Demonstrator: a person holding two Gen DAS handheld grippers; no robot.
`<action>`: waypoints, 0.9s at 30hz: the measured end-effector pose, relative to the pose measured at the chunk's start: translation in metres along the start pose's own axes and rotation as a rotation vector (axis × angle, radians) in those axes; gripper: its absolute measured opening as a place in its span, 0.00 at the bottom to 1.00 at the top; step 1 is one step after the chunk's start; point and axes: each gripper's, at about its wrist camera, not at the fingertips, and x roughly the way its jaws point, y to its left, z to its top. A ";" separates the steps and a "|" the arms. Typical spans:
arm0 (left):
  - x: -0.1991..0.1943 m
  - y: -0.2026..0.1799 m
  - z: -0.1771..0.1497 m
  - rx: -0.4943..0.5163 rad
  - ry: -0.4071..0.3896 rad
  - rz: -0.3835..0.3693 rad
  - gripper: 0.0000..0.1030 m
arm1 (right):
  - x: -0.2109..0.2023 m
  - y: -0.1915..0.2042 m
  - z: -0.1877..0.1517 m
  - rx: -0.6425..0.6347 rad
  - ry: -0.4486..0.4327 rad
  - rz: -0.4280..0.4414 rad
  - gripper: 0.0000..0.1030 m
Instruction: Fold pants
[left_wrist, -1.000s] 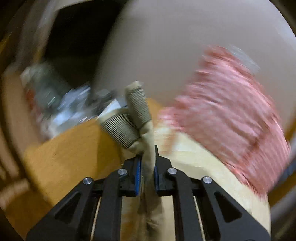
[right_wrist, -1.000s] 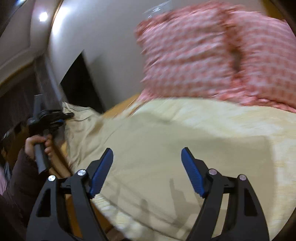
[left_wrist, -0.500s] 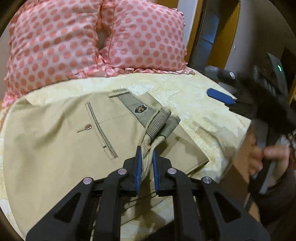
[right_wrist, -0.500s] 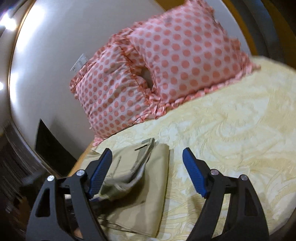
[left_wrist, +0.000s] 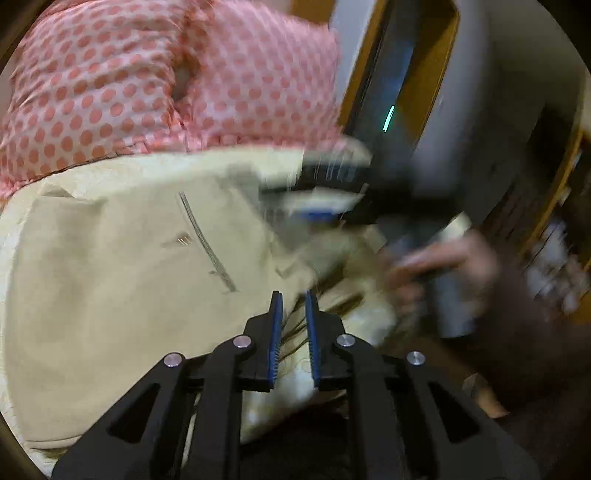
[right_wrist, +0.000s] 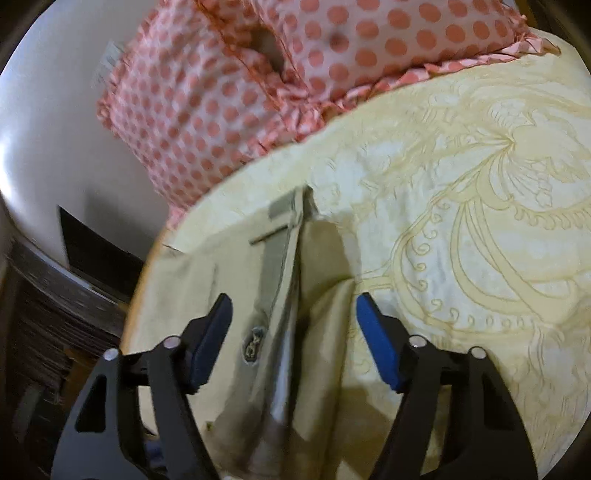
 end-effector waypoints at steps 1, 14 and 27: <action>-0.023 0.018 0.008 -0.041 -0.046 0.007 0.33 | 0.001 0.001 0.001 -0.012 -0.001 -0.005 0.67; -0.014 0.245 0.033 -0.532 0.078 0.189 0.66 | 0.022 0.002 0.026 -0.108 0.037 -0.025 0.44; 0.017 0.257 0.091 -0.478 0.025 0.127 0.07 | 0.010 0.025 0.097 -0.146 -0.043 0.142 0.12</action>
